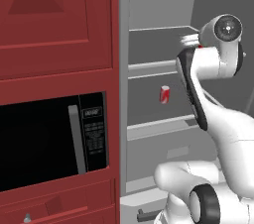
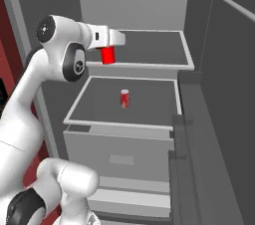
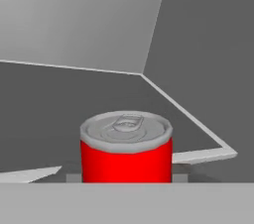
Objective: Open the fridge, grab two sodas, and place both sodas inside the bowl with ice on the dining counter.
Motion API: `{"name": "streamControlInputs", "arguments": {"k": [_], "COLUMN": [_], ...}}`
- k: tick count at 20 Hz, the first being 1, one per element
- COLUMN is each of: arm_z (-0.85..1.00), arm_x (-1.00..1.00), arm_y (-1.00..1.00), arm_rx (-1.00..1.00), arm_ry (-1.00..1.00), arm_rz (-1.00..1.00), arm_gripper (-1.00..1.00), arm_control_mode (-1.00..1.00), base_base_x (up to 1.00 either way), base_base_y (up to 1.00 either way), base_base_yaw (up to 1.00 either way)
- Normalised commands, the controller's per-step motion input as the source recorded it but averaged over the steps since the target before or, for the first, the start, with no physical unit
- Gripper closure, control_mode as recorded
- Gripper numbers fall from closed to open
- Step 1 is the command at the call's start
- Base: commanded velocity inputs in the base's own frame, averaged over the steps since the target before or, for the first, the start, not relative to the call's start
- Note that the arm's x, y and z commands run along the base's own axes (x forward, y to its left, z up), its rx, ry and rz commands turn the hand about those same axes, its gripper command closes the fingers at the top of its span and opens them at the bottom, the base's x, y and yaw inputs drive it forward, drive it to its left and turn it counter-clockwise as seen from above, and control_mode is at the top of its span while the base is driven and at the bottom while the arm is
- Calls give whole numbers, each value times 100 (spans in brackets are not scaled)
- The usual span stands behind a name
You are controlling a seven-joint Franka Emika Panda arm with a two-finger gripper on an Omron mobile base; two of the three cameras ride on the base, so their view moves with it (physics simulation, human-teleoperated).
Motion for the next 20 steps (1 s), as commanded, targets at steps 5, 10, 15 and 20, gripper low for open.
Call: {"name": "streamControlInputs", "arguments": {"k": [5, 10, 15, 20], "arm_z": [-37, -55, -53, -39], "arm_x": [-100, -96, -56, -47], "arm_y": [0, 0, 18, 30], "arm_rx": [-6, -6, -9, -8], "arm_ry": [7, 6, 13, 14], "arm_rz": [0, 0, 1, 5], "arm_gripper": [100, 100, 100, 100], "arm_control_mode": [-100, -100, -100, -100], "base_base_x": [0, 0, 0, 0], "base_base_y": [0, 0, 0, 0], "base_base_yaw": [0, 0, 0, 0]}}
